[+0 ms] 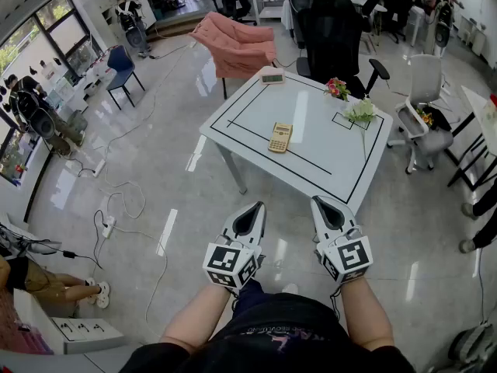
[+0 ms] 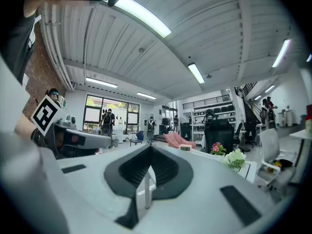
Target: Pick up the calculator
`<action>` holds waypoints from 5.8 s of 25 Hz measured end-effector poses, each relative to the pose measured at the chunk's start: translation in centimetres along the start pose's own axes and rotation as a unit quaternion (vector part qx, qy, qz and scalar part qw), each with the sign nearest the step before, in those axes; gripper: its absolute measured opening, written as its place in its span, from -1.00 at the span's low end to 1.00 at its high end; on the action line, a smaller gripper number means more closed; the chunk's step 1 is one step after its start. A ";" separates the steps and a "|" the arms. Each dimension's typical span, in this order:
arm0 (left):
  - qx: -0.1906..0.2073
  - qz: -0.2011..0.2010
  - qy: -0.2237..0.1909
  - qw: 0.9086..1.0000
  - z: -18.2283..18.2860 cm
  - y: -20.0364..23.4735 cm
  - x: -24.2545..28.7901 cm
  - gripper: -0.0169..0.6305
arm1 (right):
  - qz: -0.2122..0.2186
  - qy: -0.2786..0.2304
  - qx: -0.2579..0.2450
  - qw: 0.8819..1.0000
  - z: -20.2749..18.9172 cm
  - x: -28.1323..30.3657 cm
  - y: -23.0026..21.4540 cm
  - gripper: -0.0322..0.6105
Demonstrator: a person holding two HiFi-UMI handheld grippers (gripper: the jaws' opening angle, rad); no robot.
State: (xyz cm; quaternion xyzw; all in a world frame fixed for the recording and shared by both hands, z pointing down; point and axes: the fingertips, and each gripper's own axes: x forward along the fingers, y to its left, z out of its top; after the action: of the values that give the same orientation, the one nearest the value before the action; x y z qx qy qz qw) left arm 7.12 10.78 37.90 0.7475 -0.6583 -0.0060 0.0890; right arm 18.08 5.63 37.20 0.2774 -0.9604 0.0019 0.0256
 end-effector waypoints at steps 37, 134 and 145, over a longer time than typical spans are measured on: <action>-0.006 -0.102 0.013 0.995 1.4 11.2 11.8 0.13 | -0.124 0.006 0.061 0.990 -2.0 13.5 -6.6 -0.04; -0.136 -0.209 0.243 0.938 -10.5 24.6 32.1 0.12 | -0.205 0.325 0.258 0.886 -25.3 35.9 -13.2 0.29; -0.182 -0.200 0.308 0.912 -14.4 22.7 36.2 0.10 | -0.154 0.299 0.309 0.890 -24.7 35.6 -13.3 0.29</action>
State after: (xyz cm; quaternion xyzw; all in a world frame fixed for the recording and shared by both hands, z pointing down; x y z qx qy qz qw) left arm -8.55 -25.78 59.20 0.7990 -0.4226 0.0874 0.4187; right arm -3.75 -24.15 63.49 0.4024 -0.8034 0.3772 0.2242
